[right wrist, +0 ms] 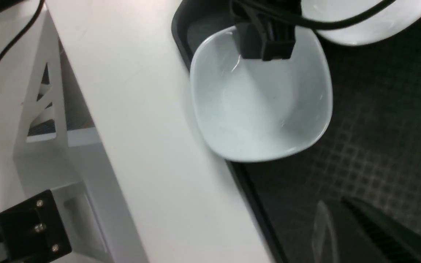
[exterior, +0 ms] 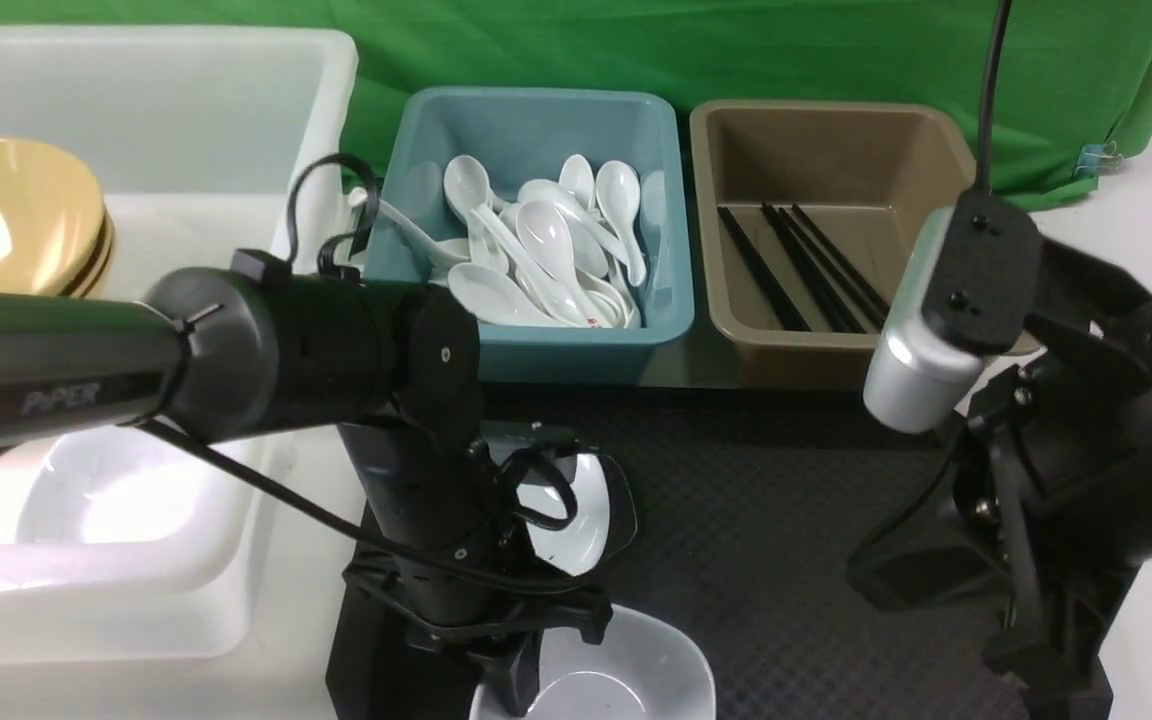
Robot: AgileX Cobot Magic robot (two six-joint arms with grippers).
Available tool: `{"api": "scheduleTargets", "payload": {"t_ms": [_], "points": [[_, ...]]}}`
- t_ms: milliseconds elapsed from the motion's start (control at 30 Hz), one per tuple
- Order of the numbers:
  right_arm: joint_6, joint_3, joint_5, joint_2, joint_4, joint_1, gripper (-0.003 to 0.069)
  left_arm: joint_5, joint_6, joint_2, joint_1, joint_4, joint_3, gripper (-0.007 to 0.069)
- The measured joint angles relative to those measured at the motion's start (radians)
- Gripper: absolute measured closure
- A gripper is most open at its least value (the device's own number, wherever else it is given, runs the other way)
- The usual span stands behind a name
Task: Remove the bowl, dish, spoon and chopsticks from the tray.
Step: Use the left arm to grab the plate, then use the left arm to put the plate into the large storage box on the left
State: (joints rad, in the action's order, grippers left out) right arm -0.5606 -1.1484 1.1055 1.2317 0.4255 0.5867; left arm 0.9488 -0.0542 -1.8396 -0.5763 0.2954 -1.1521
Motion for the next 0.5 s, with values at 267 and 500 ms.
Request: {"api": "scheduleTargets", "payload": {"t_ms": [267, 500], "points": [[0.028, -0.177, 0.004, 0.0, -0.001, 0.0, 0.0661, 0.076, 0.001, 0.18, 0.023, -0.001, -0.109, 0.0611], [0.042, -0.391, 0.006, 0.053, 0.001, 0.003, 0.0661, 0.171, 0.054, 0.37, 0.287, 0.017, -0.264, 0.0611]]}}
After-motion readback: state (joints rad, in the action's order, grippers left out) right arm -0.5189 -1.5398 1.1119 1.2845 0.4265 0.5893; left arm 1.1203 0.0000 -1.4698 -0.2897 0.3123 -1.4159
